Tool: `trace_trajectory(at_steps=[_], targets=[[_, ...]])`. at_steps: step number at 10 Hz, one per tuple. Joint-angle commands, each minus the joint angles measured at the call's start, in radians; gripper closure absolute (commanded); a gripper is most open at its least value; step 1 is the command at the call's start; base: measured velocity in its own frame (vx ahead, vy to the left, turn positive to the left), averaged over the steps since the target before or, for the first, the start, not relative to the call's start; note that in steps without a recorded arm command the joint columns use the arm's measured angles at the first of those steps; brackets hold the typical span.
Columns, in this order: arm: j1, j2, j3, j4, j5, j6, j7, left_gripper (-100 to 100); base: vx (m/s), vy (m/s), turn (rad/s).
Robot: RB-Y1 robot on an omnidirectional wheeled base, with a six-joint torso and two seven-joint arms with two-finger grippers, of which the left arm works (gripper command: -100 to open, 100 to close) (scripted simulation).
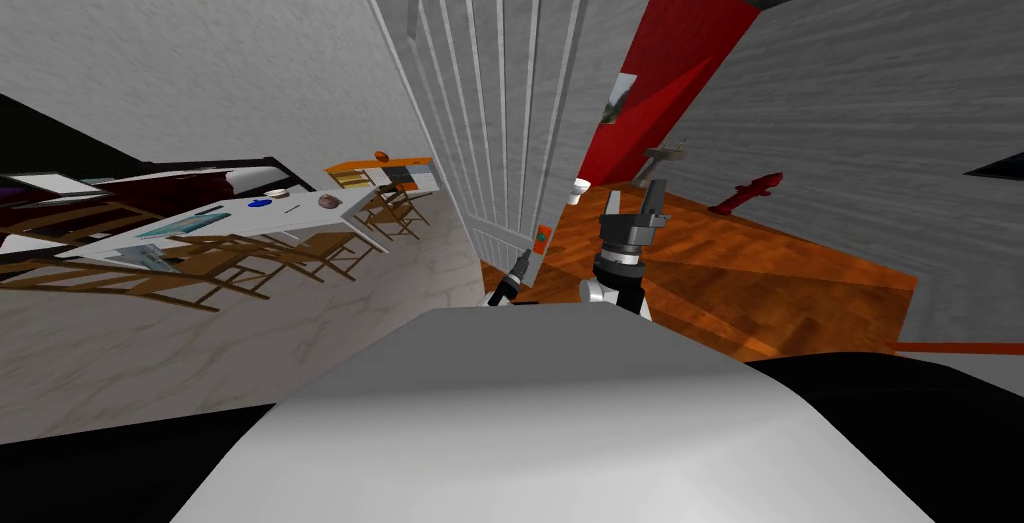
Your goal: Push the door open
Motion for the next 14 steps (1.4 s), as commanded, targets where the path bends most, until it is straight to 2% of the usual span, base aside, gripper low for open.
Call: trace_trajectory(at_steps=[1, 3, 4, 5, 6, 7, 8, 13, 14], targets=[[-0.011, 0.012, 0.006, 0.020, 0.000, -0.010, 0.001, -100, 0.221, -0.111, -0.009], [-0.021, 0.010, 0.013, 0.028, 0.000, -0.015, 0.004, -100, 0.235, -0.156, -0.023], [-0.025, -0.001, 0.016, 0.033, 0.000, -0.017, 0.006, -100, 0.199, -0.159, -0.016], [-0.031, -0.024, 0.021, 0.038, 0.001, -0.020, 0.007, -100, 0.161, -0.174, -0.028], [-0.033, -0.039, 0.022, 0.040, 0.001, -0.021, 0.008, -100, 0.147, -0.139, -0.010], [-0.031, -0.027, 0.021, 0.036, 0.001, -0.020, 0.008, -100, 0.064, -0.054, 0.006], [-0.031, -0.027, 0.021, 0.036, 0.001, -0.020, 0.008, 100, -0.007, 0.003, 0.001], [-0.031, -0.027, 0.021, 0.036, 0.001, -0.020, 0.008, 100, -0.014, 0.012, -0.002], [-0.027, 0.000, 0.025, 0.033, 0.003, -0.018, 0.006, 100, 0.100, -0.026, 0.166]])
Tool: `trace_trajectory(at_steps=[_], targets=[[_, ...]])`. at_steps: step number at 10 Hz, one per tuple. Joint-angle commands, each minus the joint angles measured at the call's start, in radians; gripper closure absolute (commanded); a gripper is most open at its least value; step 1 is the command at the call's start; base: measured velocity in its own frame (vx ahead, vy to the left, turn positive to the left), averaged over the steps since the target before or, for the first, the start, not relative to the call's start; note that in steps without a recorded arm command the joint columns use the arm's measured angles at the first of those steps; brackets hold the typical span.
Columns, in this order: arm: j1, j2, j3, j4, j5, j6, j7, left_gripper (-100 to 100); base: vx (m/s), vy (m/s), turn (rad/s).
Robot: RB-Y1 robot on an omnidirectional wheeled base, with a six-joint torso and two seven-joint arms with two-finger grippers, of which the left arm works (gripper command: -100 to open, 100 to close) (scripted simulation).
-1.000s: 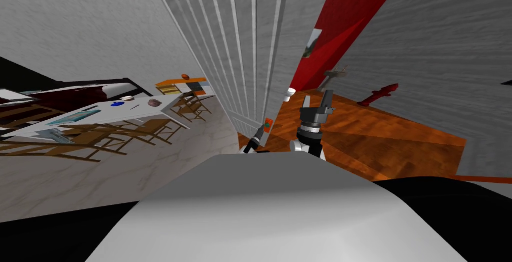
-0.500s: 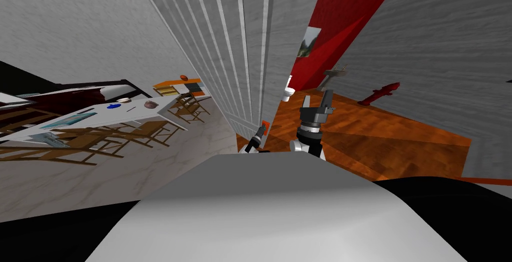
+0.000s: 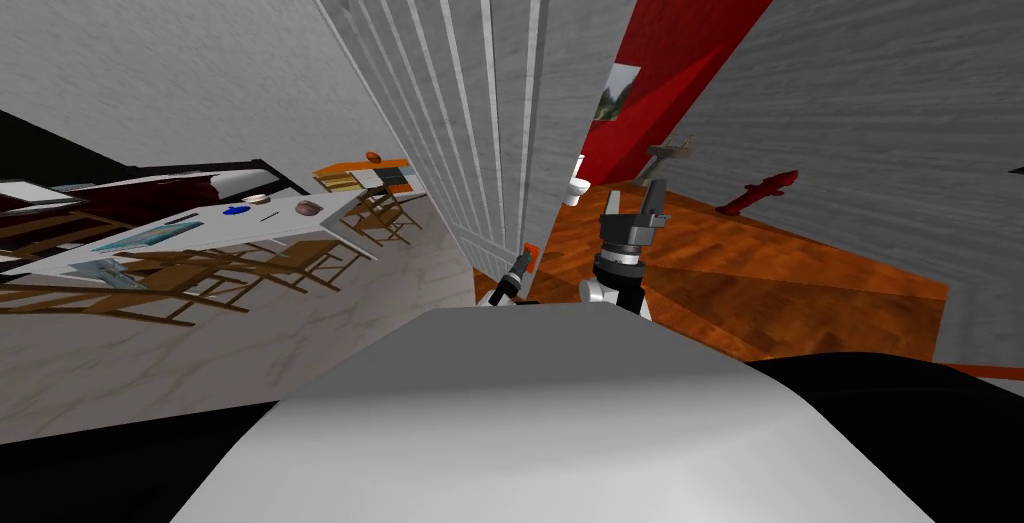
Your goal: Push the door open
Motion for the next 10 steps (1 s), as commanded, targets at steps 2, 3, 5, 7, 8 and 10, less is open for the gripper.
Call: trace_trajectory(at_steps=[2, 3, 5, 7, 8, 10], targets=[[-0.001, 0.028, 0.016, -0.002, 0.004, 0.003, -0.001, 100, 0.144, -0.112, 0.141], [0.001, 0.034, 0.018, -0.004, 0.005, 0.004, -0.002, 100, 0.174, -0.134, 0.129], [0.005, 0.035, 0.025, -0.009, 0.007, 0.006, -0.004, 100, 0.155, -0.183, 0.163], [0.010, 0.017, 0.032, -0.015, 0.010, 0.009, -0.006, 100, 0.148, -0.227, 0.230], [0.011, 0.006, 0.035, -0.017, 0.011, 0.010, -0.007, 100, 0.080, -0.186, 0.130], [0.015, -0.025, 0.040, -0.021, 0.012, 0.011, -0.009, 100, 0.051, -0.173, 0.133]])
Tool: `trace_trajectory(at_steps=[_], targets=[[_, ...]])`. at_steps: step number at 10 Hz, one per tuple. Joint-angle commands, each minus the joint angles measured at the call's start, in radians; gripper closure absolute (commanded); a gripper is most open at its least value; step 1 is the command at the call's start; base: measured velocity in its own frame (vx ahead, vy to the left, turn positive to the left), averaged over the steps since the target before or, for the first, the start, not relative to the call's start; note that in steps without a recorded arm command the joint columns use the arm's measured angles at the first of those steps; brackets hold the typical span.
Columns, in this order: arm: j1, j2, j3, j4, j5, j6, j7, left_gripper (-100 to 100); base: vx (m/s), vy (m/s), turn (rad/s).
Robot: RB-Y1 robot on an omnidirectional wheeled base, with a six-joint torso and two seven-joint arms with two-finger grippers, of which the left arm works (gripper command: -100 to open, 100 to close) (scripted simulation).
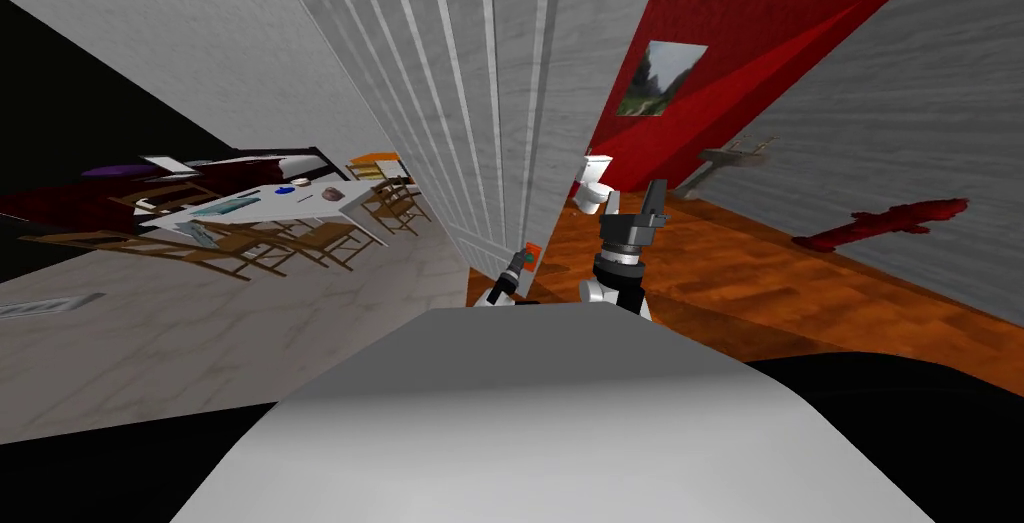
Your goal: Push the door open
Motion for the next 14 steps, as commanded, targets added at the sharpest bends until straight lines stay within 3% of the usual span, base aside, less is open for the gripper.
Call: trace_trajectory(at_steps=[1, 2, 3, 4, 9, 14], targets=[[0.000, 0.000, 0.000, 0.000, 0.000, 0.000, 0.000, 100, 0.023, -0.066, 0.055], [-0.004, 0.026, 0.022, -0.001, 0.004, 0.000, -0.001, 100, 0.071, -0.118, 0.076], [-0.005, 0.035, 0.031, 0.000, 0.005, 0.000, -0.001, 100, 0.092, -0.198, 0.094], [-0.030, 0.063, 0.007, 0.016, -0.006, -0.006, 0.032, -100, 0.054, -0.012, 0.263], [-0.112, 0.100, -0.041, 0.085, -0.038, -0.011, 0.119, -100, 0.019, 0.137, 0.164], [-0.188, 0.100, -0.084, 0.147, -0.068, -0.015, 0.198, -100, -0.022, 0.056, 0.141]])
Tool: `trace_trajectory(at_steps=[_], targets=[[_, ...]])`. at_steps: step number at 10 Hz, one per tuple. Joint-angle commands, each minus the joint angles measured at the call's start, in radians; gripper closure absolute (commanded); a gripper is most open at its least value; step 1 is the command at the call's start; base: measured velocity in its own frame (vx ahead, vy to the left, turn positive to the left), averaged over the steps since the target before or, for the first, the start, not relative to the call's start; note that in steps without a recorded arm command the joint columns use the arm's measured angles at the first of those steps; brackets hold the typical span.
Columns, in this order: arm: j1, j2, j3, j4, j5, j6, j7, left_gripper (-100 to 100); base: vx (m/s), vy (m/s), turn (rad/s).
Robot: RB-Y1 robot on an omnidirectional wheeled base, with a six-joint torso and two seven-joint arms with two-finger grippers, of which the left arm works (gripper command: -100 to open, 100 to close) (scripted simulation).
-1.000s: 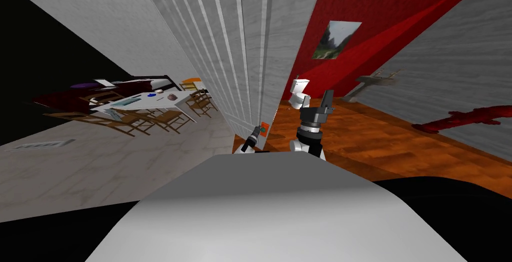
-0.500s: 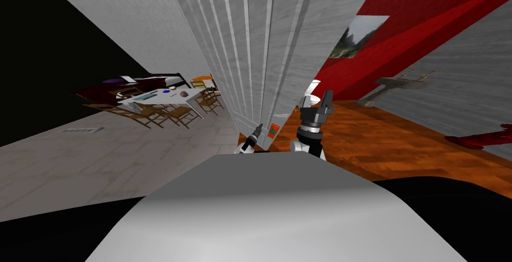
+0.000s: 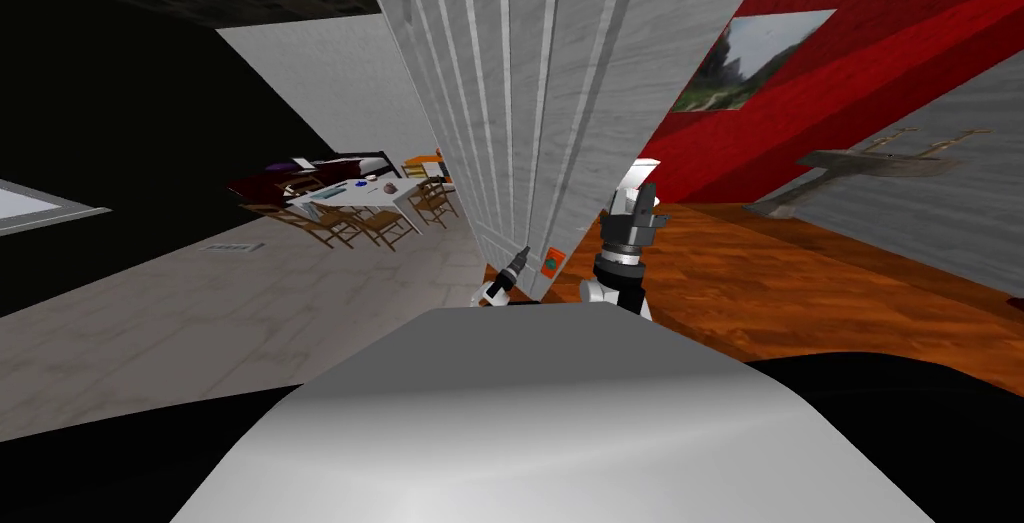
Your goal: Push the door open
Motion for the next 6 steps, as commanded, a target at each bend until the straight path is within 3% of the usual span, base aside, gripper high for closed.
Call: trace_trajectory(at_steps=[1, 3, 6], targets=[[-0.030, -0.004, -0.017, 0.018, -0.011, 0.003, 0.034, -100, -0.017, 0.093, 0.273], [-0.059, -0.017, -0.034, 0.043, -0.023, 0.001, 0.065, -100, -0.056, 0.087, 0.136], [-0.105, -0.048, -0.060, 0.081, -0.040, -0.001, 0.113, -100, -0.130, 0.039, 0.130]])
